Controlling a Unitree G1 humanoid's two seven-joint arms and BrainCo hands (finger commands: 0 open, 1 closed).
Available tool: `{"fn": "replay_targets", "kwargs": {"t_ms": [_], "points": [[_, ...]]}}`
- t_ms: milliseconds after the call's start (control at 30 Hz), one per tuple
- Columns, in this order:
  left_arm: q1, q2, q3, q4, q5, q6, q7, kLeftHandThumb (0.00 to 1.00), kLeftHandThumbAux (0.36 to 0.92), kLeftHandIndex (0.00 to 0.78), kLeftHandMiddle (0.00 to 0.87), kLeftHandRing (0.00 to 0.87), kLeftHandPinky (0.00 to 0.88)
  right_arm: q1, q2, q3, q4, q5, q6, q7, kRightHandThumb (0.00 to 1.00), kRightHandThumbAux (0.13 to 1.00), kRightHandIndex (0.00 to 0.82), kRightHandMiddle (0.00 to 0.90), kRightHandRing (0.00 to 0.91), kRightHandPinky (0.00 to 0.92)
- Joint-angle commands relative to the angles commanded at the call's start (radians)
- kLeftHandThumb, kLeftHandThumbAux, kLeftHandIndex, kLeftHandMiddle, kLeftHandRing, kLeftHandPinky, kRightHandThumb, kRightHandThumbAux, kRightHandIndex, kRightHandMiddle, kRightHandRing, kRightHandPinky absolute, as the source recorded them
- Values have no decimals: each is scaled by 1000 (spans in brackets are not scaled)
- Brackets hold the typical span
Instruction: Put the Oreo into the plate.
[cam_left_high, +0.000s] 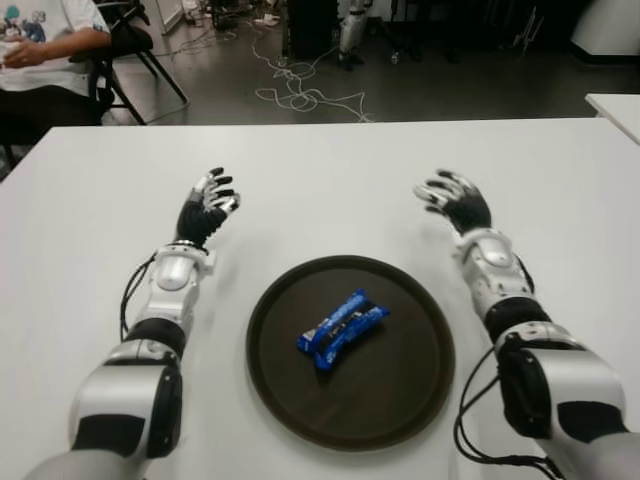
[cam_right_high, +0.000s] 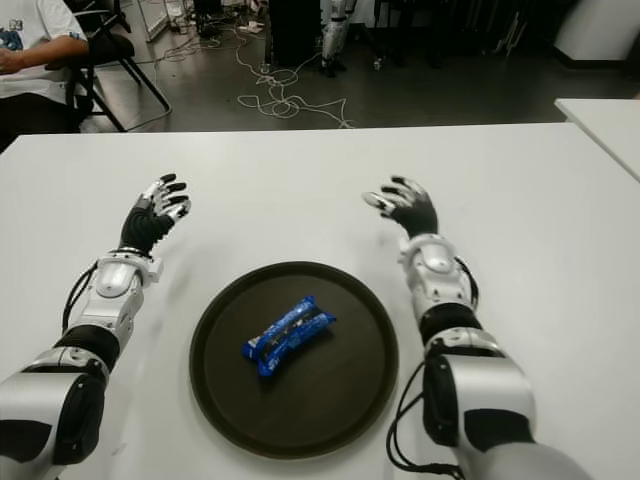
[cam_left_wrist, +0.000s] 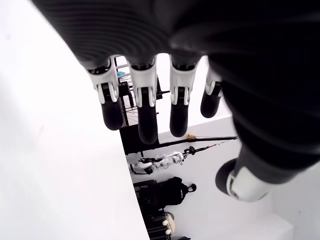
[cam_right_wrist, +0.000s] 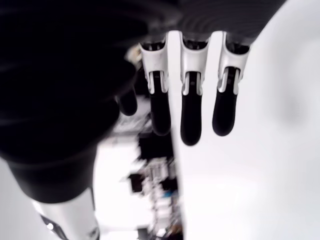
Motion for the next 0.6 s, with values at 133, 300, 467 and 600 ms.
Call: {"fn": "replay_targets", "kwargs": {"t_ms": [133,300,467,600], "points": [[3,0,-2,-2,1,-8,0,144,664,88,176,162,150,11,4,12,-10,-9,-11,5,0,840,235,317,333,370],[5,2,-4,-1,2,-9,3,143,664,87,176,166,148,27,9,28,-35,-26,-24,6,0,838,229,314,332,374],[4,3,-3,0,0,-6,2,148,659,86,176,166,150,56,12,47,-75,-43,-48,6,0,821,230,319,339,386],[3,4,-2,2,-2,-2,-4,156,648,87,178,168,155,88,16,61,-119,-51,-66,3,0,808,231,322,343,392]]}}
